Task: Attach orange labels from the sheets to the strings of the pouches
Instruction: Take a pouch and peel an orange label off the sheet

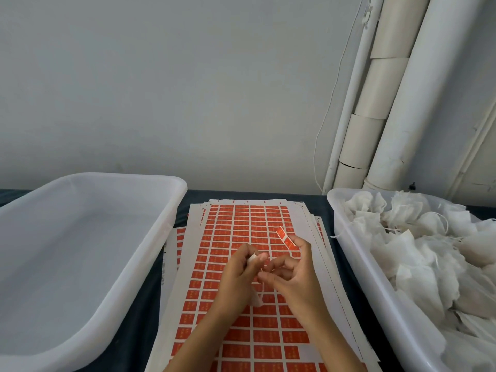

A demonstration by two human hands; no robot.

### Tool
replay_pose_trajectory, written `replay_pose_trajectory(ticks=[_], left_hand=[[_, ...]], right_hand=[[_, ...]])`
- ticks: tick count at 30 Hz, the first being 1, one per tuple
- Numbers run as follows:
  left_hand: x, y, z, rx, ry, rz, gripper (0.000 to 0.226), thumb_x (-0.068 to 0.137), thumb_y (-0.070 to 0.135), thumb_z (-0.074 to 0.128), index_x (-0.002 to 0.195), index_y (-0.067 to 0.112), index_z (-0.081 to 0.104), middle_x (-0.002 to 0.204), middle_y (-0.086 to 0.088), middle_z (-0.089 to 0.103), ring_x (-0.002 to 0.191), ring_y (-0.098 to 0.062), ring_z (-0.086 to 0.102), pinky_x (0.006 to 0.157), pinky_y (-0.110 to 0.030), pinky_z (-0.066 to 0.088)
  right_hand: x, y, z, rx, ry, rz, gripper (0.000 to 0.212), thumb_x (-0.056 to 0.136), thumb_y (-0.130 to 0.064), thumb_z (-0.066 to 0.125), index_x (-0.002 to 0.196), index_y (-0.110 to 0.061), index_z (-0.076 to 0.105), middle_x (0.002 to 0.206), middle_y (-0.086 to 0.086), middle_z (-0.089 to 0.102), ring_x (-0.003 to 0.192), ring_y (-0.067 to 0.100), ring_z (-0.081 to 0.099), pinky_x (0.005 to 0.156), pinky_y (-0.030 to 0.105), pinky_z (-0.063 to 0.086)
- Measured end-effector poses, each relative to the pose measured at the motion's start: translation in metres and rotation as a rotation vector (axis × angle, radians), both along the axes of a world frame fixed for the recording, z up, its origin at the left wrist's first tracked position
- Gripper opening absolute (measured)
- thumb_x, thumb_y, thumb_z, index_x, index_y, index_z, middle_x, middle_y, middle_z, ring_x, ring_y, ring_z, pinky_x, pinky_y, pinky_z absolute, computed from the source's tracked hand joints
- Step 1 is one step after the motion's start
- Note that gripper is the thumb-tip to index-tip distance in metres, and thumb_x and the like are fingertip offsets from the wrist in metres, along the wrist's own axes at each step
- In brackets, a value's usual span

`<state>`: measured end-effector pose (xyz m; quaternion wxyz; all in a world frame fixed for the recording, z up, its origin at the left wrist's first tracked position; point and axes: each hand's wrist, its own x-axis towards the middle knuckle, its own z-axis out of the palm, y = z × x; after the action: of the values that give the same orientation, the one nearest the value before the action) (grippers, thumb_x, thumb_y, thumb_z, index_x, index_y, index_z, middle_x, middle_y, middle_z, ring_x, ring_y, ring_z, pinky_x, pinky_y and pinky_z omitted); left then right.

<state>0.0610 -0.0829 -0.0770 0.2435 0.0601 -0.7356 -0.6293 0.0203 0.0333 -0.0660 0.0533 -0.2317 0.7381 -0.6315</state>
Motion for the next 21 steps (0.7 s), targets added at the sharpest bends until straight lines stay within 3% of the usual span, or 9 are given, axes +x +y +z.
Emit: replay_pose_trajectory(ticks=[6, 9, 12, 15, 18, 21], left_hand=[[0.000, -0.007, 0.000, -0.058, -0.019, 0.048, 0.023, 0.084, 0.028, 0.064, 0.084, 0.006, 0.058, 0.066, 0.008, 0.063, 0.058, 0.001, 0.057, 0.056, -0.008, 0.045], [0.002, -0.010, 0.002, -0.174, -0.109, -0.032, 0.006, 0.085, 0.023, 0.066, 0.080, 0.020, 0.064, 0.073, 0.017, 0.067, 0.069, 0.001, 0.062, 0.061, -0.007, 0.047], [0.005, -0.010, 0.006, -0.290, -0.195, -0.090, 0.013, 0.085, 0.023, 0.067, 0.075, 0.031, 0.067, 0.074, 0.022, 0.067, 0.075, 0.003, 0.062, 0.061, -0.006, 0.045], [0.008, -0.008, 0.009, -0.283, -0.213, -0.108, 0.016, 0.087, 0.025, 0.065, 0.072, 0.030, 0.068, 0.074, 0.020, 0.069, 0.075, 0.001, 0.064, 0.063, -0.006, 0.045], [0.009, -0.003, 0.010, -0.175, -0.177, -0.062, 0.017, 0.090, 0.024, 0.062, 0.073, 0.023, 0.067, 0.073, 0.012, 0.071, 0.075, -0.004, 0.065, 0.066, -0.006, 0.045], [0.009, 0.004, 0.010, -0.034, -0.137, 0.025, 0.017, 0.090, 0.020, 0.061, 0.073, 0.016, 0.066, 0.069, 0.007, 0.070, 0.071, -0.006, 0.066, 0.062, -0.005, 0.046]], right_hand=[[-0.006, 0.005, -0.001, 0.007, 0.067, -0.020, 0.074, 0.071, -0.015, 0.079, 0.122, -0.042, 0.032, 0.078, -0.009, 0.070, 0.076, 0.006, 0.068, 0.069, 0.013, 0.053], [-0.013, 0.013, -0.001, 0.009, 0.133, -0.077, 0.066, 0.074, -0.013, 0.077, 0.115, -0.045, 0.037, 0.078, -0.014, 0.069, 0.075, 0.004, 0.067, 0.067, 0.006, 0.048], [-0.017, 0.016, -0.001, 0.040, 0.178, -0.137, 0.059, 0.076, -0.011, 0.075, 0.110, -0.044, 0.040, 0.078, -0.022, 0.067, 0.077, -0.003, 0.065, 0.064, -0.002, 0.042], [-0.016, 0.015, 0.001, 0.034, 0.172, -0.192, 0.054, 0.077, -0.013, 0.075, 0.110, -0.040, 0.042, 0.077, -0.023, 0.067, 0.079, -0.007, 0.063, 0.063, -0.003, 0.040], [-0.008, 0.012, 0.005, -0.121, 0.107, -0.272, 0.036, 0.078, -0.025, 0.072, 0.102, -0.040, 0.050, 0.084, -0.020, 0.067, 0.085, -0.005, 0.063, 0.068, 0.007, 0.045], [0.003, 0.010, 0.010, -0.333, -0.082, -0.326, 0.014, 0.079, -0.045, 0.062, 0.093, -0.043, 0.059, 0.096, -0.015, 0.067, 0.088, 0.009, 0.067, 0.069, 0.021, 0.052]])
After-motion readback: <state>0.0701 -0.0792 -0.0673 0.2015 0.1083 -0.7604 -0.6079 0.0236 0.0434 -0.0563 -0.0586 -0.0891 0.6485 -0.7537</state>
